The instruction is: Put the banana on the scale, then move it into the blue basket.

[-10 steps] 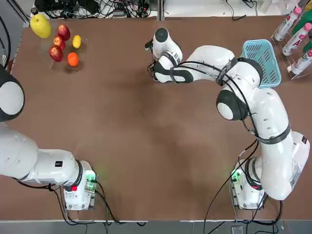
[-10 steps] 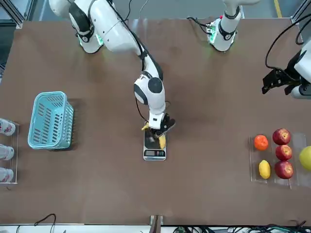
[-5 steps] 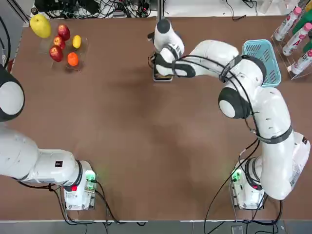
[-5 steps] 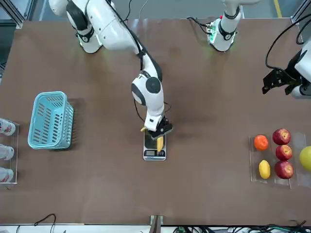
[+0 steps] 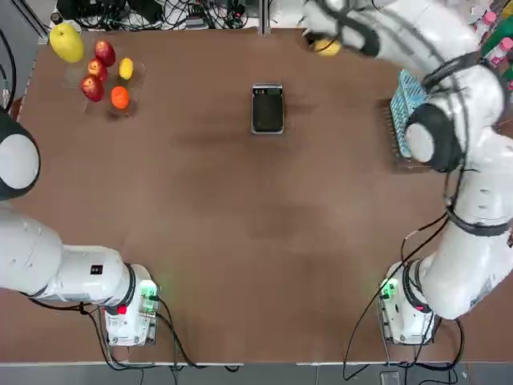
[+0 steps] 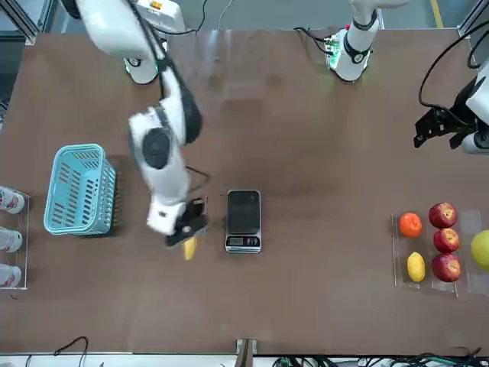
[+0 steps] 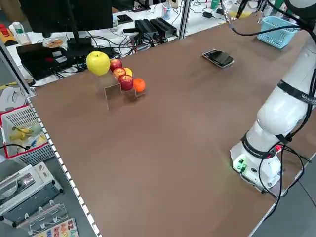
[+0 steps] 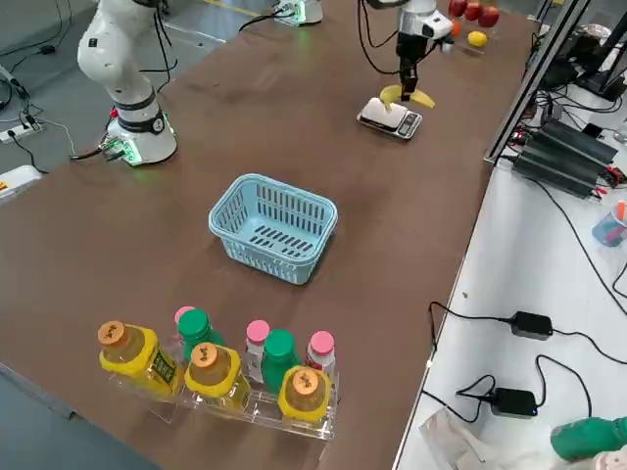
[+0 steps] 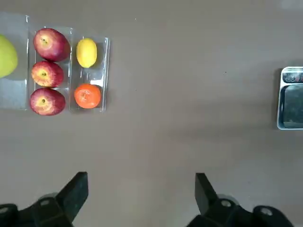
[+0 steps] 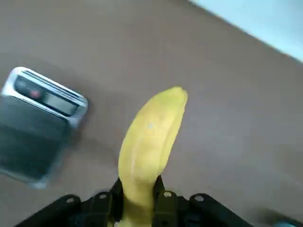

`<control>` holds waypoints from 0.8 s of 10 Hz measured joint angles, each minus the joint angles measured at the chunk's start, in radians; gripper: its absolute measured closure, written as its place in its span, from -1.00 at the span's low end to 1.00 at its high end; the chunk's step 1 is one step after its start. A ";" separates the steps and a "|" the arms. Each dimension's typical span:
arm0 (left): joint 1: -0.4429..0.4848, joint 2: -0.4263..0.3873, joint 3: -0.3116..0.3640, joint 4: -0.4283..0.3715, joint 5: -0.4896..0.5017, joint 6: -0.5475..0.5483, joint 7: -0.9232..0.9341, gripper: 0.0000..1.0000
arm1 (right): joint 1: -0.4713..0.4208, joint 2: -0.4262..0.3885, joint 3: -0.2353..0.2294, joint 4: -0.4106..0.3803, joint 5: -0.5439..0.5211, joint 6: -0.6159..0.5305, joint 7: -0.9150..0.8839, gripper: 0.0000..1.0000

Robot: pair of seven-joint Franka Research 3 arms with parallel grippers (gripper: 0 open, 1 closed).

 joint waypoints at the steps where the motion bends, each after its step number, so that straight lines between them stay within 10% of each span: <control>1: 0.001 0.000 0.001 0.000 0.000 0.000 0.000 -0.99 | -0.075 -0.062 -0.001 -0.059 0.003 -0.012 -0.086 0.51; 8: 0.004 0.000 0.004 0.001 0.000 0.000 0.000 -0.99 | -0.577 -0.290 -0.003 -0.487 0.002 0.076 -0.252 0.54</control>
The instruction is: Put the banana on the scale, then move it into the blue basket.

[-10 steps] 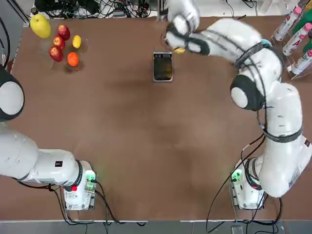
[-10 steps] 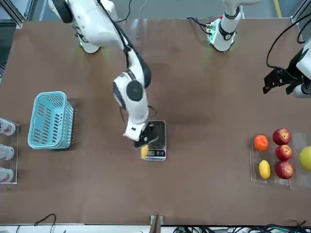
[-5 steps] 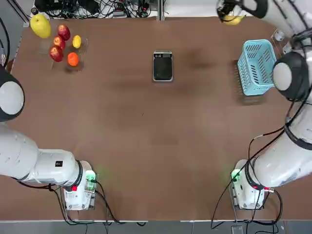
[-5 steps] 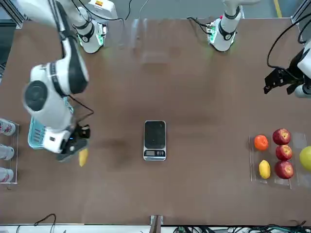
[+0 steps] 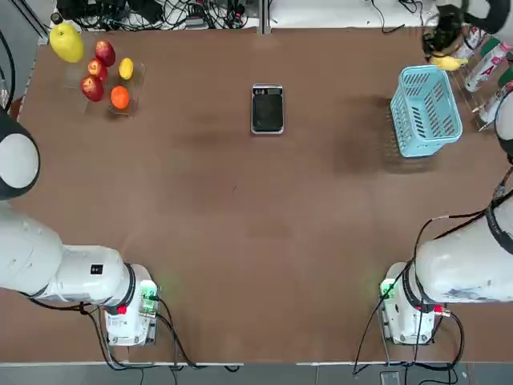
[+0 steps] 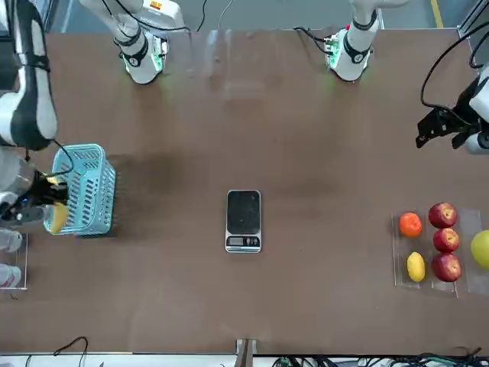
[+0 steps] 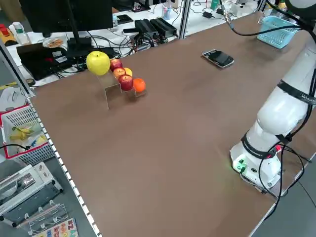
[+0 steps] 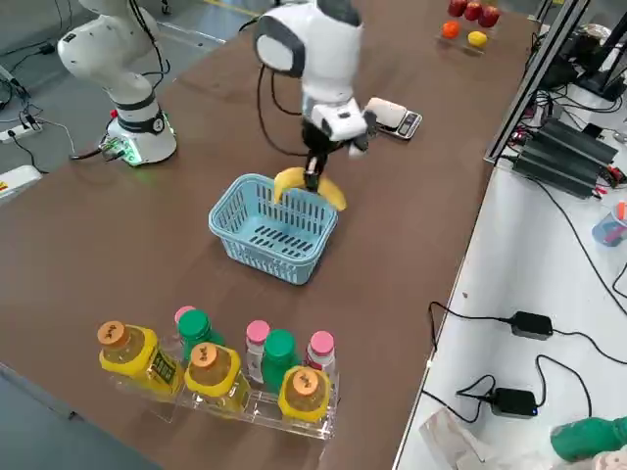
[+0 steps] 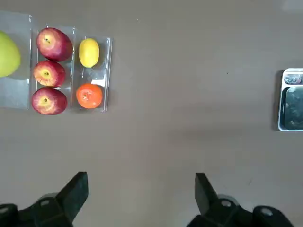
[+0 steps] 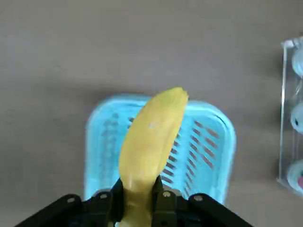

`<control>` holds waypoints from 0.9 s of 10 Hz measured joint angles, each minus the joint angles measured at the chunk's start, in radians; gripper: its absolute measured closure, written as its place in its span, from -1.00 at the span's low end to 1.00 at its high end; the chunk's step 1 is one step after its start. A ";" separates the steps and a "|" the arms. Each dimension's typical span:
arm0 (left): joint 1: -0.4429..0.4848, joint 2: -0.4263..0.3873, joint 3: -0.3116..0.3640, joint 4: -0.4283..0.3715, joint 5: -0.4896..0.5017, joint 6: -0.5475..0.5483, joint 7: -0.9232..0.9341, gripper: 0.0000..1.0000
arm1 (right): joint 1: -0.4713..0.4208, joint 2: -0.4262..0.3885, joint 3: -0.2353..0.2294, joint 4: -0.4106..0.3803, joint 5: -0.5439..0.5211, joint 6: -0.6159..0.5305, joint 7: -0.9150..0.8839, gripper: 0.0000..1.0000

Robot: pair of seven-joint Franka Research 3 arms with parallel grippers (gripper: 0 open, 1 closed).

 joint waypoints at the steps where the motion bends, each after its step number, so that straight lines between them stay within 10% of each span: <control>1: 0.000 0.000 0.000 0.000 0.000 0.000 0.000 -0.99 | -0.039 0.000 0.001 -0.048 0.001 0.043 -0.005 0.54; 4: 0.000 0.000 0.000 0.000 0.000 0.000 0.000 -0.99 | -0.062 0.004 0.012 -0.200 0.017 0.174 0.000 0.54; 9: 0.000 0.000 0.000 0.000 0.000 0.000 0.000 -1.00 | -0.045 0.000 0.028 -0.208 0.030 0.158 0.069 0.51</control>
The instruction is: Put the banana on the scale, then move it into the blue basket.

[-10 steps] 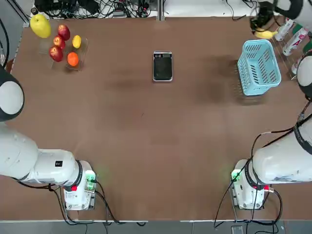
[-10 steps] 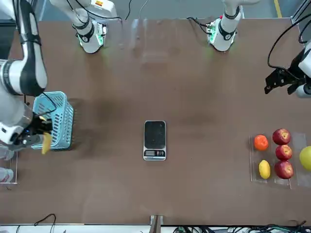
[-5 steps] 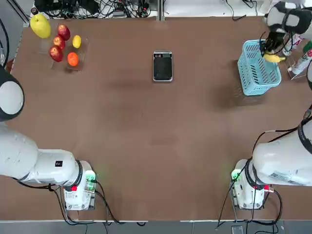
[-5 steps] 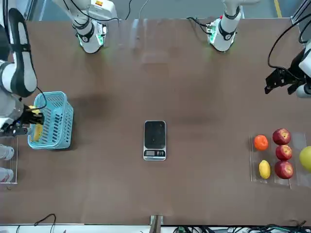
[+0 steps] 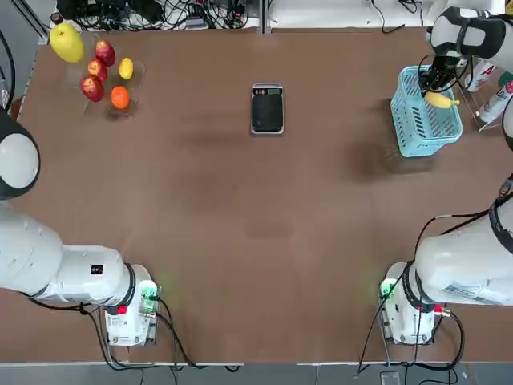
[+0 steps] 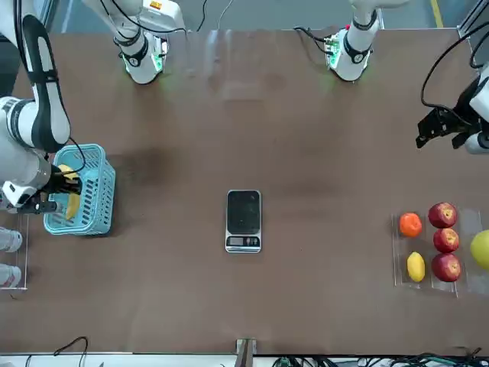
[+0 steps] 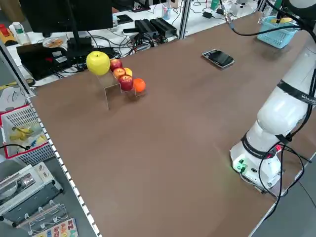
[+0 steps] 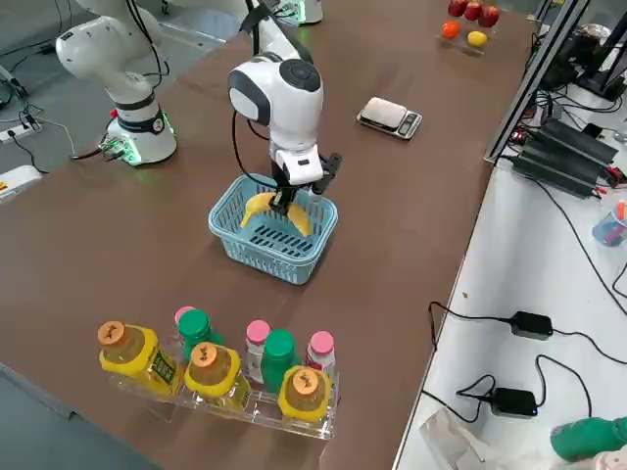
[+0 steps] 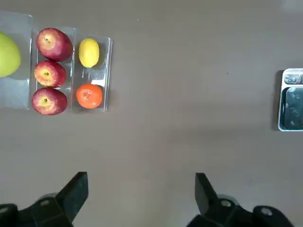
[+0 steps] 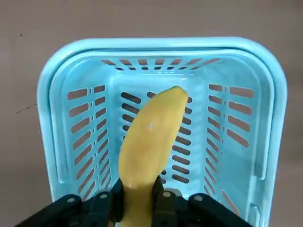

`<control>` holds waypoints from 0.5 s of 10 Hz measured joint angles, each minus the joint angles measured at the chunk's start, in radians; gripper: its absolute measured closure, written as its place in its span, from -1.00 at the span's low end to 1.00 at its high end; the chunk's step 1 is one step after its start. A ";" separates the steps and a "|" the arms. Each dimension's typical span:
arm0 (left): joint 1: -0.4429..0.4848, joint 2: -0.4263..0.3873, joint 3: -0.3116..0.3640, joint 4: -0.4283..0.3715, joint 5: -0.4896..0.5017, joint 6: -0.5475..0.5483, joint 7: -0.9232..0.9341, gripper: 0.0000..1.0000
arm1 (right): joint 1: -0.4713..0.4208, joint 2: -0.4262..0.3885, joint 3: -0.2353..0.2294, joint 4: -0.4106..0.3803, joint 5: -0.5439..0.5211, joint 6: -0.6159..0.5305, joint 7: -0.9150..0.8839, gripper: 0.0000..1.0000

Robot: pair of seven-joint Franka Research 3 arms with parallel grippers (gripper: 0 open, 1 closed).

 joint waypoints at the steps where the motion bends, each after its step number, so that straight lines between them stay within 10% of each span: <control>1: 0.000 0.000 0.000 0.000 0.000 0.000 0.000 -0.99 | 0.000 0.000 0.000 0.001 0.002 0.000 0.001 0.32; 5: 0.000 0.000 0.000 0.000 0.000 0.000 0.000 -0.99 | 0.000 -0.003 0.000 0.054 0.008 -0.063 0.002 -0.89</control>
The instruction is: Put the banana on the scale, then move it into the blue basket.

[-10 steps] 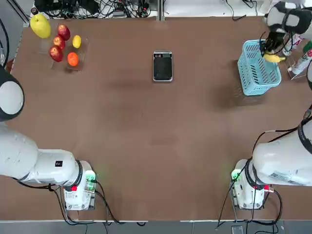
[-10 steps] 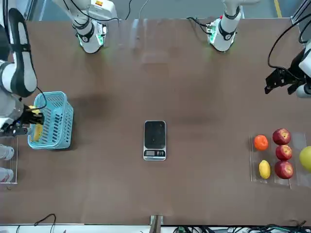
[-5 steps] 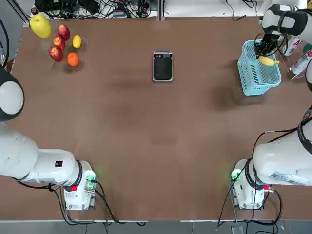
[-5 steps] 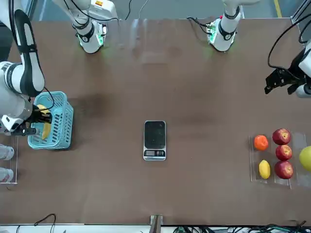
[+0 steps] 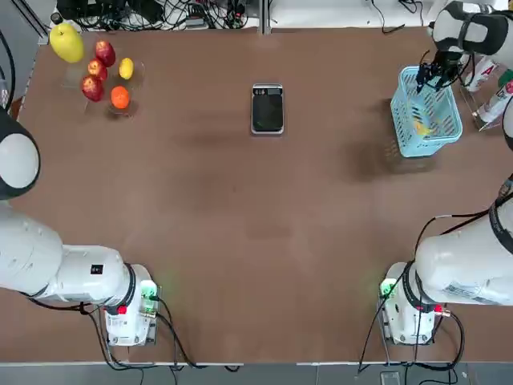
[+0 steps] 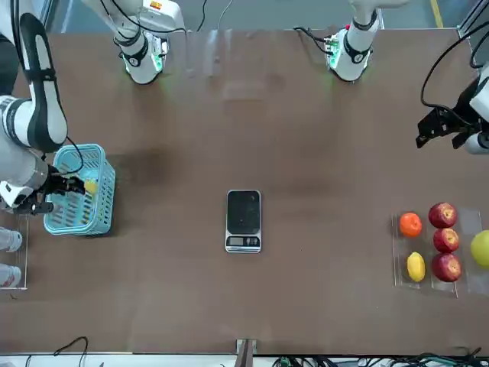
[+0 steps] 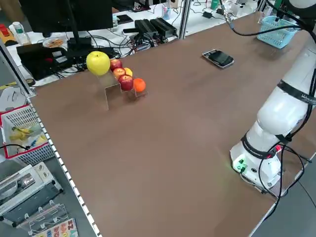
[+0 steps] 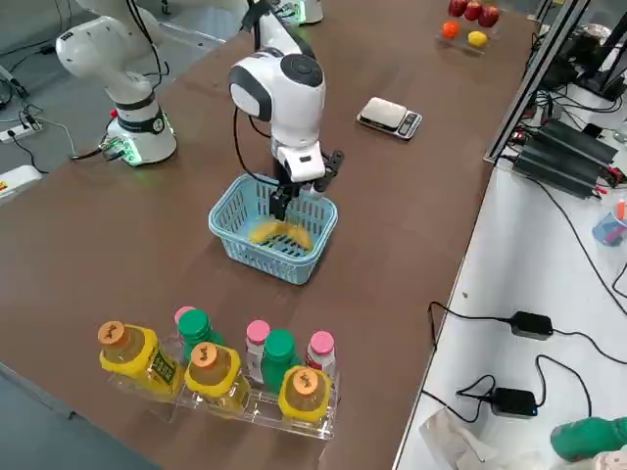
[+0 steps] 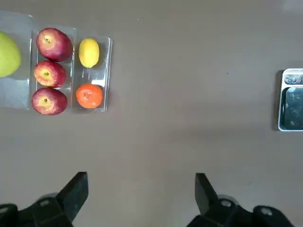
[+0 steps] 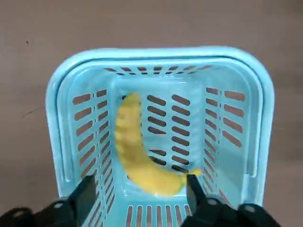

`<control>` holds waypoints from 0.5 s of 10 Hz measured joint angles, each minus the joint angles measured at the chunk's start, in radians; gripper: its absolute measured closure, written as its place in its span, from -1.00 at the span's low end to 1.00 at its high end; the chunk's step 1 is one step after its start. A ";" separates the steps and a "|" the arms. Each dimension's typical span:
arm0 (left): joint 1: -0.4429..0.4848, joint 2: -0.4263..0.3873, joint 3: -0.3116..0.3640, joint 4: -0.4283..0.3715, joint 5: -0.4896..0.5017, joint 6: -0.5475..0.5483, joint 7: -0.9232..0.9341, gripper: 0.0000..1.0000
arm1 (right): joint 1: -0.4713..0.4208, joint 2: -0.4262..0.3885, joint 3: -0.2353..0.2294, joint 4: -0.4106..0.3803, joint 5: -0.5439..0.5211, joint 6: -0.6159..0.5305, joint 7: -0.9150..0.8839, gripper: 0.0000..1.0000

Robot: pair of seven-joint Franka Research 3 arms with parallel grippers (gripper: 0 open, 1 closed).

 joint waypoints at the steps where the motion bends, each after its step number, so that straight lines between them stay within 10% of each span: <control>1: 0.000 0.000 0.000 0.000 0.000 0.000 0.000 -0.99 | 0.000 -0.002 0.000 0.039 0.006 -0.041 -0.001 -1.00; 5: 0.000 0.000 0.000 0.001 0.000 0.000 0.000 -0.99 | 0.066 -0.011 0.003 0.160 0.012 -0.098 0.003 -1.00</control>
